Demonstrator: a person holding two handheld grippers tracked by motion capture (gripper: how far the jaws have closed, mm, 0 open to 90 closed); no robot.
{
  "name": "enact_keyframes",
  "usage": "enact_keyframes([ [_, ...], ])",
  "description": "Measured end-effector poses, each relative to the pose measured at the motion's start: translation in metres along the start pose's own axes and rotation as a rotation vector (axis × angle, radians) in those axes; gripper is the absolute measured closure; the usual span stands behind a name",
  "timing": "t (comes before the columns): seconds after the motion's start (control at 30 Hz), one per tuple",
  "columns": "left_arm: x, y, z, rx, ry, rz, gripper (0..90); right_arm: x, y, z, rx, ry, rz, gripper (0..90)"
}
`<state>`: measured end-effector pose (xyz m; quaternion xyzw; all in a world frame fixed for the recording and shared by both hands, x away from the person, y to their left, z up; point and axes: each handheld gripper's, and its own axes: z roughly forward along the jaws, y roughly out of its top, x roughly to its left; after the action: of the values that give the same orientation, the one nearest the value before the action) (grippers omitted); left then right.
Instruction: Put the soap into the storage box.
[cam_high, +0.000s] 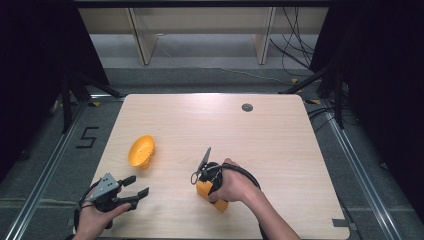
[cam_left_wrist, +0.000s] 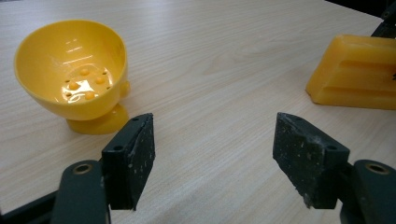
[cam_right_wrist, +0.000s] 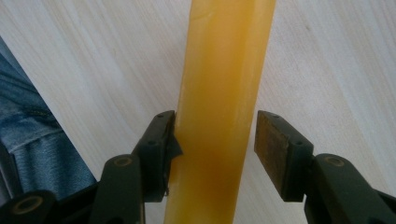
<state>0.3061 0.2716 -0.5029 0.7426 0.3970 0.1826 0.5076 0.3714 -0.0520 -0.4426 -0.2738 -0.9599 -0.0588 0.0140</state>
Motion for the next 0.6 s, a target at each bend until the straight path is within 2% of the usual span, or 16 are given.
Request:
enact_keyframes([
  [0.07,-0.0003,0.0001,-0.0002,0.001,0.005,0.0,29.1,-0.0005,0.0003,0.001,0.005,-0.004,-0.013,50.3],
  [0.1,0.0,-0.0001,-0.0001,0.0,0.0,0.0,29.1,-0.0006,0.001,0.0031,0.008,0.031,-0.012,52.3],
  [0.13,0.0001,-0.0001,-0.0001,0.001,0.0,-0.001,29.0,-0.0008,0.0009,0.0046,-0.004,0.043,-0.013,53.5],
  [0.17,0.0001,-0.0001,-0.0001,0.001,0.001,0.0,29.0,-0.0016,0.0009,0.0047,-0.003,0.044,-0.032,54.5],
  [0.23,0.0,-0.0001,0.0,0.001,0.0,0.0,29.0,-0.0003,0.0019,0.0039,0.011,0.033,-0.038,55.2],
  [0.33,0.0,0.0,-0.0001,0.007,-0.002,0.002,28.9,-0.0016,0.0017,0.0043,-0.001,0.034,-0.06,57.3],
  [0.37,0.0005,0.0005,-0.0006,0.009,-0.002,0.017,28.9,-0.0016,0.0016,0.0027,0.013,0.022,-0.065,58.0],
  [0.4,-0.0001,0.0,-0.0001,0.005,-0.002,0.002,28.9,-0.0022,0.0018,0.001,0.031,-0.005,-0.11,60.3],
  [0.43,-0.0002,-0.0001,0.0,0.001,0.0,0.0,28.9,-0.002,0.0014,0.0005,0.038,-0.013,-0.111,61.1],
  [0.47,-0.0001,-0.0002,0.0001,0.002,-0.001,0.0,28.9,-0.0028,0.0013,0.0004,0.043,-0.013,-0.133,61.5],
  [0.5,0.0001,-0.0001,0.0,0.006,-0.003,0.002,28.9,-0.0043,0.0005,0.0018,0.022,-0.001,-0.159,61.6],
  [0.6,0.0008,0.0003,-0.0001,0.007,-0.011,0.033,29.4,-0.0069,0.0001,-0.0006,0.041,-0.013,-0.241,61.8],
])
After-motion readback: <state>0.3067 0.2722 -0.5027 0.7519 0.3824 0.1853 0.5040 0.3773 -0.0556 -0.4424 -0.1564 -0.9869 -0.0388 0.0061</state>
